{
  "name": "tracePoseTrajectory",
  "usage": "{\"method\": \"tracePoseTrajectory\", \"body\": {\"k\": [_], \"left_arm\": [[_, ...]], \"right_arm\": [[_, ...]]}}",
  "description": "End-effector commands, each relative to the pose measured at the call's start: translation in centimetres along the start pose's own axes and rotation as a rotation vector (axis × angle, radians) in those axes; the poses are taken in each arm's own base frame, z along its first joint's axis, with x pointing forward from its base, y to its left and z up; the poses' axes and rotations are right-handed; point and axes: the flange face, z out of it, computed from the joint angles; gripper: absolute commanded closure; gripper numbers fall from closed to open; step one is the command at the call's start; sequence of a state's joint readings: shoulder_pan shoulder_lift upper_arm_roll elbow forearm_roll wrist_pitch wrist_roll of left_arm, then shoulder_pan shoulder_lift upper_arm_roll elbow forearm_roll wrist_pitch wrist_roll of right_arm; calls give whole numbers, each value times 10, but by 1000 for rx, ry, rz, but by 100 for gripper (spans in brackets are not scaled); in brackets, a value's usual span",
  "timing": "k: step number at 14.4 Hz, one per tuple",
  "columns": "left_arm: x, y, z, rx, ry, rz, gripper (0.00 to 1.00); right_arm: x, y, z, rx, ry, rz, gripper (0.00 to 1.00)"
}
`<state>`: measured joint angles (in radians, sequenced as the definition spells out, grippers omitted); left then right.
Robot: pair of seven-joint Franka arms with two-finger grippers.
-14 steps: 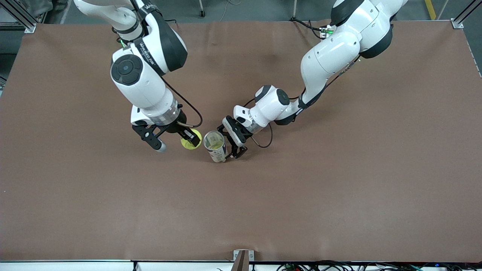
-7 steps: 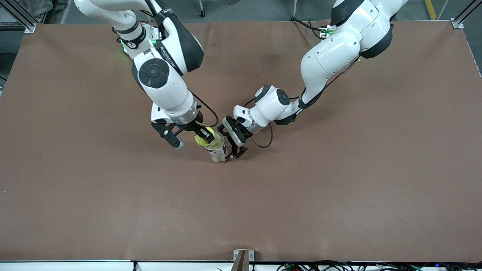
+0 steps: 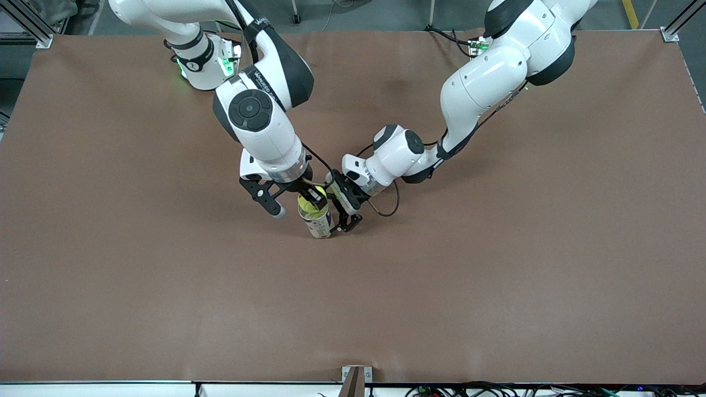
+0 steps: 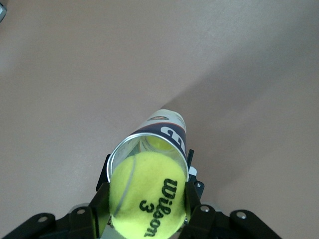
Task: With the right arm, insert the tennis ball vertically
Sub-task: 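Open the right gripper to drop the ball into the can, then lower the can upright onto the table and open the left gripper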
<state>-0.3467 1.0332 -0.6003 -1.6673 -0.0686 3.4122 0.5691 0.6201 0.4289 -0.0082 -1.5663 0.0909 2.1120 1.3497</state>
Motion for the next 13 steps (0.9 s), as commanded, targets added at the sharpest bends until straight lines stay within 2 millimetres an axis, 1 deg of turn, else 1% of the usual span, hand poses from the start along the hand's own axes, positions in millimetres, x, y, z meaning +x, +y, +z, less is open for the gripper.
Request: {"method": "tracePoseTrajectory", "body": {"k": [1,2,3,4,5,7,9,10,12,13], "left_arm": [[6,0,-7,5,3,17,0],[5,-5,-9,9,0,15,0],[6,-6,-9,11,3,16,0],[6,-5,-9,10,3,10,0],[7,-5,-9,10,5,13,0],[8,-7,-10,12,6,10,0],[8,-6,-10,11,7,7,0],[6,-7,-10,12,4,6,0],[3,-5,-10,7,-4,2,0],[4,-4,-11,6,-4,4,0]], "right_arm": [[0,-5,2,-3,19,15,95],[0,-5,3,-4,19,15,79],[2,-5,2,-4,19,16,49],[1,-5,6,-7,18,17,10],[1,-5,7,-9,20,16,0],[2,-9,-2,2,20,12,0],[11,-11,-13,13,23,20,0],[12,-12,-16,6,22,19,0],[21,-11,-21,7,28,21,0],[30,-10,-24,10,29,15,0]]}}
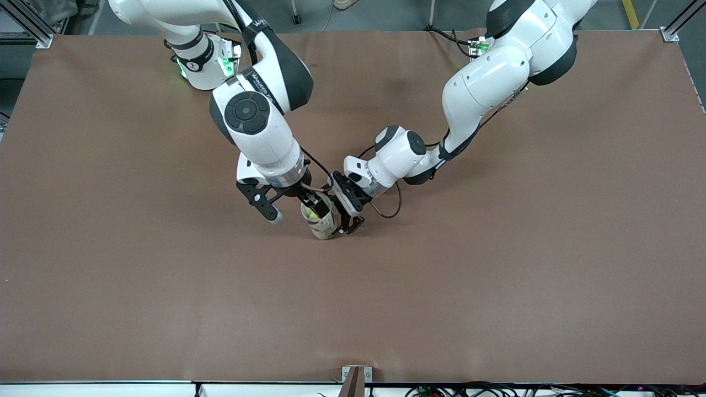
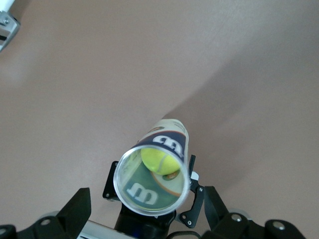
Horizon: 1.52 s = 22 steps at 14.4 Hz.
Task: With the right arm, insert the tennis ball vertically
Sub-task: 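Lower the can upright onto the table and open the left gripper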
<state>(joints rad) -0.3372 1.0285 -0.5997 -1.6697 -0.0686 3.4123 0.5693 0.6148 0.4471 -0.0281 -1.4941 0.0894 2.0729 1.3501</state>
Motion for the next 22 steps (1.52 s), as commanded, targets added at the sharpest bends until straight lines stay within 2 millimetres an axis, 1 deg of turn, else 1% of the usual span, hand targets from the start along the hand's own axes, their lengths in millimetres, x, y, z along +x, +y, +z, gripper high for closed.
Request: {"method": "tracePoseTrajectory", "body": {"k": [1,3,5,6,8,11,12,14,15,16,18,19,20,21,22], "left_arm": [[1,3,-9,-3,-11,5,0],[1,3,-13,-6,-22,10,0],[3,-3,-20,-19,-62,14,0],[6,-9,-25,-28,-92,14,0],[12,-15,-32,-44,-136,15,0],[19,-22,-39,-62,-186,4,0],[21,-22,-40,-76,-215,9,0],[33,-42,-59,-82,-271,9,0],[45,-49,-73,-97,-324,15,0],[52,-55,-85,-102,-363,2,0],[64,-81,-112,-94,-437,-41,0],[73,-101,-130,-91,-472,-55,0],[79,-121,-146,-90,-508,-74,0],[91,-135,-167,-78,-539,-69,0],[97,-148,-187,-49,-565,-63,0]], "right_arm": [[27,2,-8,-6,14,-21,0],[51,11,-13,-34,8,-64,0],[81,23,-18,-51,-1,-113,0],[93,29,-19,-68,-8,-138,0],[126,45,-32,-73,-18,-179,0],[163,67,-43,-98,-38,-251,0],[171,73,-45,-102,-44,-268,0],[187,84,-49,-113,-56,-299,0],[195,89,-50,-111,-63,-311,0],[204,96,-52,-115,-70,-328,0],[227,113,-55,-125,-89,-394,0],[238,122,-59,-126,-99,-423,0],[245,129,-62,-132,-109,-445,0],[249,135,-64,-142,-122,-467,0],[255,142,-66,-147,-133,-483,0]]}}
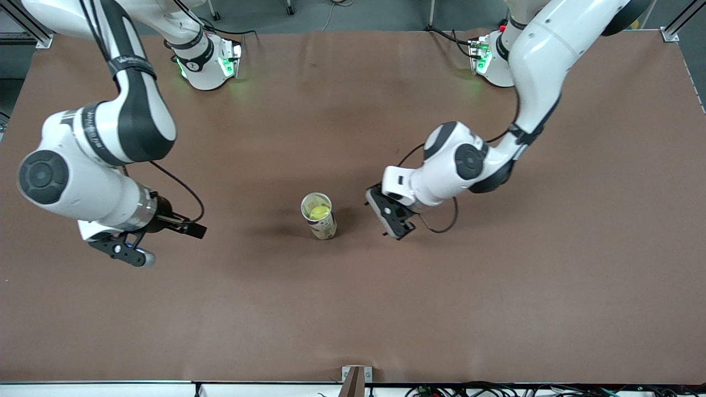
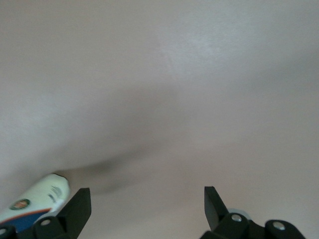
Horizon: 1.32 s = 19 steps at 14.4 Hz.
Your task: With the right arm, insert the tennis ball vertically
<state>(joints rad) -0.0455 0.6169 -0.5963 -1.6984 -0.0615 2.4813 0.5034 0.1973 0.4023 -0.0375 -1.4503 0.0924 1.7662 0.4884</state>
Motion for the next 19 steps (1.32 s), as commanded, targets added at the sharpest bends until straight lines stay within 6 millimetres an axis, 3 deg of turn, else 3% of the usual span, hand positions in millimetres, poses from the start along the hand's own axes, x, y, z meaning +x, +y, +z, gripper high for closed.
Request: {"method": "tracePoseTrajectory", "body": {"k": [1,4,6,10,12,15,16,19], "left_arm": [[-12,-41,-65,70,-64,-63,0],[-26,-99,-130,74,-110,-184,0],[-34,-122,-169,87,-136,-301,0],[-58,-155,-217,150,-199,-433,0],[-58,-153,-255,250,-232,-473,0],[-65,-138,-283,316,-301,-585,0],[-69,-133,-288,314,-330,-601,0],[-77,-110,-361,408,-287,-657,0]], "right_arm": [[-4,22,-16,3,-26,-75,0],[0,49,-27,-14,-45,-140,0],[1,64,-35,-33,-52,-200,0],[9,102,-64,-92,-50,-289,0],[11,123,-81,-111,-73,-297,0],[22,168,-88,-90,-88,-312,0],[23,171,-89,-89,-90,-308,0],[25,175,-93,-90,-83,-300,0]]}}
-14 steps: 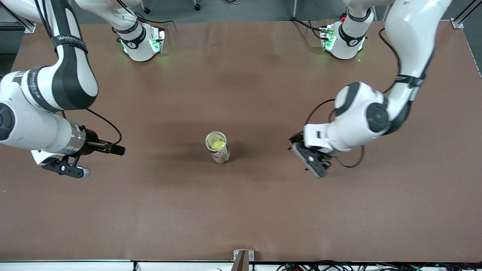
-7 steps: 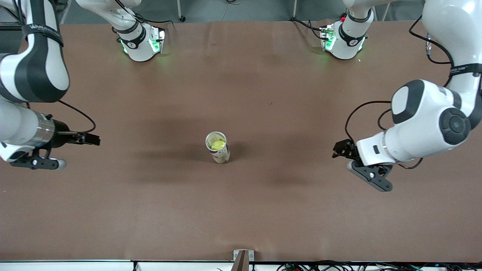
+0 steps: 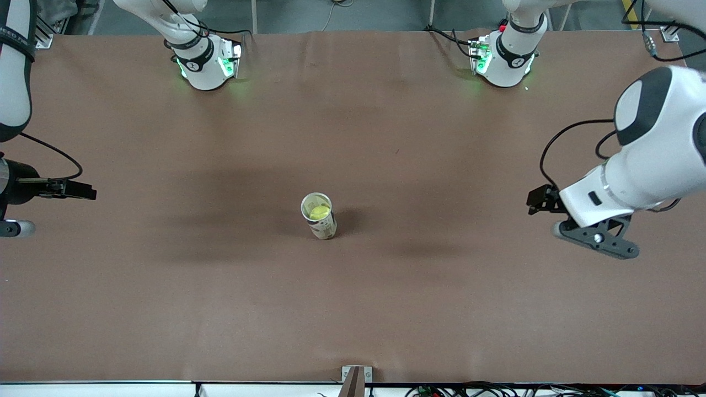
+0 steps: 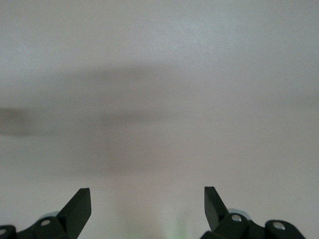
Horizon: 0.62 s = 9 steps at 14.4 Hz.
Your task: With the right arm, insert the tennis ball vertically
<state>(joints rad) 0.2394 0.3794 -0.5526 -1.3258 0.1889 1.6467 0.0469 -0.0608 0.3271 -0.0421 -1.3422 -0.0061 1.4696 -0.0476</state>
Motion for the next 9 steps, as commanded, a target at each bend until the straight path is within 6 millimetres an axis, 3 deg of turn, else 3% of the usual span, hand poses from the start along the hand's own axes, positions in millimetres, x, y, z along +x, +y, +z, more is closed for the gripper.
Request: {"method": "tracePoseTrajectory", "body": {"k": [1,2,4,5,9], "left_arm": [[-33,-18,-54,73,33,-64,0],[-39,-31,-61,76,35,-80,0],[-62,-57,-93,130,73,-137,0],[-71,-56,-105,147,86,-154,0],[-115,-67,-121,6,17,-233,0]], "right_arm": [[-2,-3,-16,-13,24,-12,0],[-1,-2,-17,-13,27,-9,0],[0,-8,-16,-9,28,-8,0],[-1,-8,-16,-4,26,-8,0],[-3,-25,-21,-12,33,-42,0]]}}
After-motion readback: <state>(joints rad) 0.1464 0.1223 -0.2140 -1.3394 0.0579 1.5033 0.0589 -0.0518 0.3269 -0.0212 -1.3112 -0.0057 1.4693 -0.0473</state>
